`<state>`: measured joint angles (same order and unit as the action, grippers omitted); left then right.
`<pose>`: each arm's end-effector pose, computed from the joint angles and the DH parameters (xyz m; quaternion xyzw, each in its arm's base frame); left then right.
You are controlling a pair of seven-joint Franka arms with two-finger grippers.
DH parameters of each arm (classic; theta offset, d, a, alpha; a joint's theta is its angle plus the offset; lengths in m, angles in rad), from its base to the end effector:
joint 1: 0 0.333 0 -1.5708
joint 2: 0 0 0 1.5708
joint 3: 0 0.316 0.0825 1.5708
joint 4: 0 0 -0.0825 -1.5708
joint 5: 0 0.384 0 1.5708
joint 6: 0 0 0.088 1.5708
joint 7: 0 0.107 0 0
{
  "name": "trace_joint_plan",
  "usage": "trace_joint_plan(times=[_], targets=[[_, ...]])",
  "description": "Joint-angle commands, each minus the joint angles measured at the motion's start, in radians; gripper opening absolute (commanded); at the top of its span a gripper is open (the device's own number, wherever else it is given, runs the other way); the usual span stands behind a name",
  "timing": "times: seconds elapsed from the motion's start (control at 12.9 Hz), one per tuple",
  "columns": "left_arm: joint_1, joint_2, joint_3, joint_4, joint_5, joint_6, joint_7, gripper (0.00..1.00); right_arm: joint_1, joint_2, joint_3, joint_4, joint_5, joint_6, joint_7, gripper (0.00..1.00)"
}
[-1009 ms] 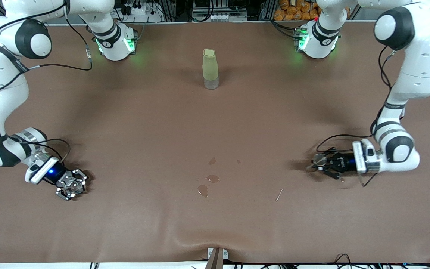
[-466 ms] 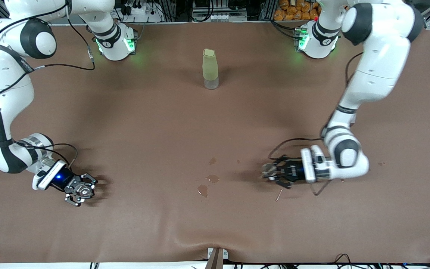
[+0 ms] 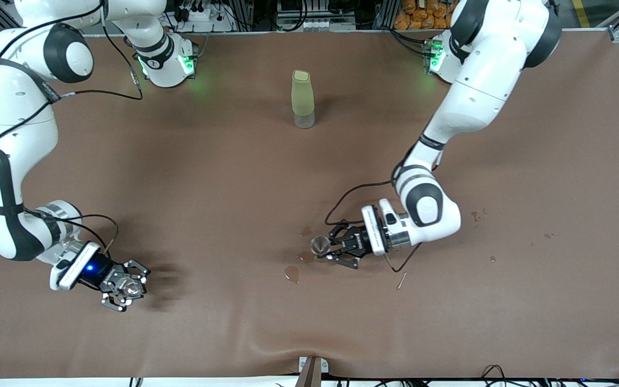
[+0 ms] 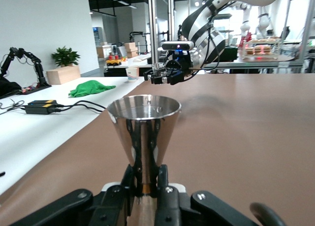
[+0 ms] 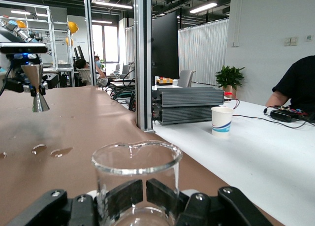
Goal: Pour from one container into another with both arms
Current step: 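Lift the jigger with the left gripper while the right gripper carries the beaker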
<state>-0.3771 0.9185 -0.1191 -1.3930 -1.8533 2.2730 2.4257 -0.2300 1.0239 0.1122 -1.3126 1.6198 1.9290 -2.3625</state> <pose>0.6552 -0.3589 0.1797 0.5972 -0.4965 0.5057 0.3757 0.7403 -0.0396 0.1491 -0.6314 -0.4009 -0.5686 0.3426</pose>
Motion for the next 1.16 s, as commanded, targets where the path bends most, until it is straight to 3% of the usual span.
trace_joint_plan(times=[0.0,0.16,0.47,0.7,1.09], targets=[[-0.074,0.058,0.025,0.103,-0.119,0.078,-0.004,0.00,0.095,-0.011,-0.009,0.054,0.047,0.056,0.087,0.00],[-0.114,0.094,0.032,0.167,-0.139,0.144,-0.007,0.00,0.156,-0.013,-0.005,0.076,0.072,0.126,0.123,0.00],[-0.167,0.115,0.029,0.206,-0.205,0.244,-0.011,0.00,0.283,-0.042,-0.005,0.095,0.152,0.160,0.193,0.00],[-0.186,0.120,0.030,0.213,-0.213,0.281,-0.008,0.00,0.346,-0.051,0.001,0.133,0.152,0.166,0.284,0.00],[-0.200,0.122,0.032,0.210,-0.215,0.286,0.001,0.00,0.429,-0.117,-0.003,0.107,0.149,0.153,0.453,0.00]])
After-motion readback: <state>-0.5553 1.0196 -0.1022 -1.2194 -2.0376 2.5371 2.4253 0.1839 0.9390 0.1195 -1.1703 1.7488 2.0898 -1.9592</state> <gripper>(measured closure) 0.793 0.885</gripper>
